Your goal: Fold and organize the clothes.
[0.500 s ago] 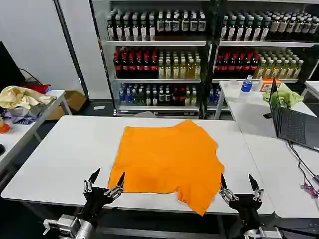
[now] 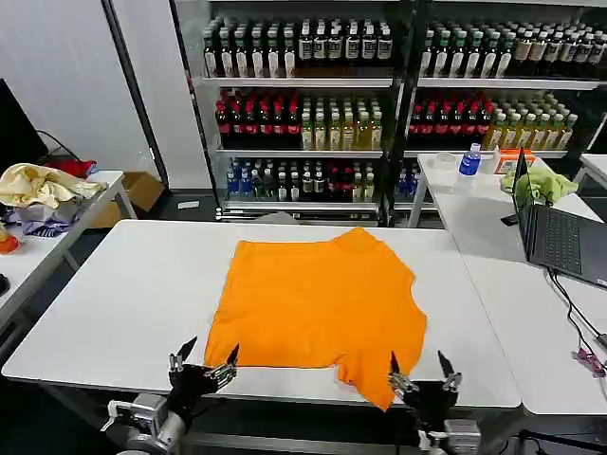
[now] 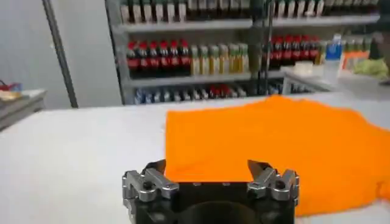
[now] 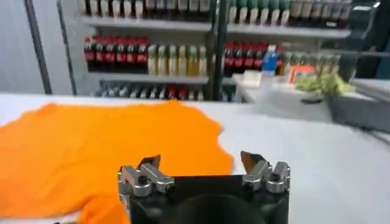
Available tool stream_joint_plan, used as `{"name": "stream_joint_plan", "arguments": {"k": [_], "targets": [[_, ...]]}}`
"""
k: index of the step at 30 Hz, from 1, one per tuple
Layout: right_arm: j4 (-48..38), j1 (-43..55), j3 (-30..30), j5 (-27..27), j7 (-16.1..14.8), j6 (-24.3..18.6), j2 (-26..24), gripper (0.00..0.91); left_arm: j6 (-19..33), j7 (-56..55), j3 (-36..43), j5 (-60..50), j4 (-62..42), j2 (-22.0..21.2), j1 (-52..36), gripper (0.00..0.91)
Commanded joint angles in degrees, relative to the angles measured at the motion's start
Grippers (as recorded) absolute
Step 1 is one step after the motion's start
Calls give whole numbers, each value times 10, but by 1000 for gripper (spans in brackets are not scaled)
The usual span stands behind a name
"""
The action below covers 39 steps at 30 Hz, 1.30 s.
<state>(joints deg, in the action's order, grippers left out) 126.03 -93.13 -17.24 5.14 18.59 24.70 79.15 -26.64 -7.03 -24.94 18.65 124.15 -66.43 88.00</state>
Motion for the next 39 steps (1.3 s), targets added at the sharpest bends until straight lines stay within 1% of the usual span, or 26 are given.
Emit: {"name": "stream_joint_plan", "arguments": {"k": [1, 6, 12, 13, 14, 15, 16, 17, 18, 19, 20, 21, 22, 24, 31, 35, 39], "targets": [[-51, 12, 34, -22, 11, 17, 13, 907, -39, 0, 12, 9, -47, 14, -26, 907], [-57, 15, 32, -18, 15, 21, 17, 907, -46, -10, 12, 13, -71, 20, -48, 907], [-60, 11, 30, 1, 18, 26, 20, 907, -51, -15, 18, 21, -87, 22, -62, 907], [-60, 11, 30, 4, 20, 28, 22, 907, -52, -13, 20, 21, -89, 22, -62, 786], [-61, 10, 31, 8, 21, 30, 23, 907, -53, -11, 21, 21, -90, 23, -61, 181], [-61, 10, 31, 9, 22, 31, 23, 907, -53, -9, 21, 21, -90, 23, -60, 30], [-62, 8, 31, 7, 25, 33, 23, 685, -55, -7, 23, 21, -90, 24, -58, 10], [-63, 7, 31, 6, 27, 35, 23, 615, -58, -6, 24, 21, -90, 24, -57, 10], [-63, 6, 31, 7, 28, 36, 23, 464, -59, -6, 25, 21, -90, 24, -55, 10], [-64, 5, 31, 8, 29, 39, 21, 383, -60, -5, 25, 21, -90, 24, -53, 10], [-64, 4, 30, 11, 29, 40, 21, 242, -61, -5, 26, 21, -90, 24, -52, 20], [-63, 3, 29, 18, 29, 41, 19, 171, -62, -4, 26, 21, -90, 24, -50, 10], [-63, 3, 29, 23, 29, 43, 19, 30, -62, -4, 26, 21, -90, 24, -50, 10], [-62, 3, 28, 33, 30, 47, 17, 0, -63, -2, 26, 22, -90, 24, -48, 10], [-52, -2, 28, 39, 25, 46, 16, 0, -58, 7, 25, 30, -87, 22, -44, 10], [-28, -14, 26, 35, 17, 41, 13, 0, -49, 16, 21, 40, -83, 20, -41, 10], [8, -30, 19, 32, 7, 32, 6, 0, -40, 19, 11, 59, -58, 17, -30, 10]]}}
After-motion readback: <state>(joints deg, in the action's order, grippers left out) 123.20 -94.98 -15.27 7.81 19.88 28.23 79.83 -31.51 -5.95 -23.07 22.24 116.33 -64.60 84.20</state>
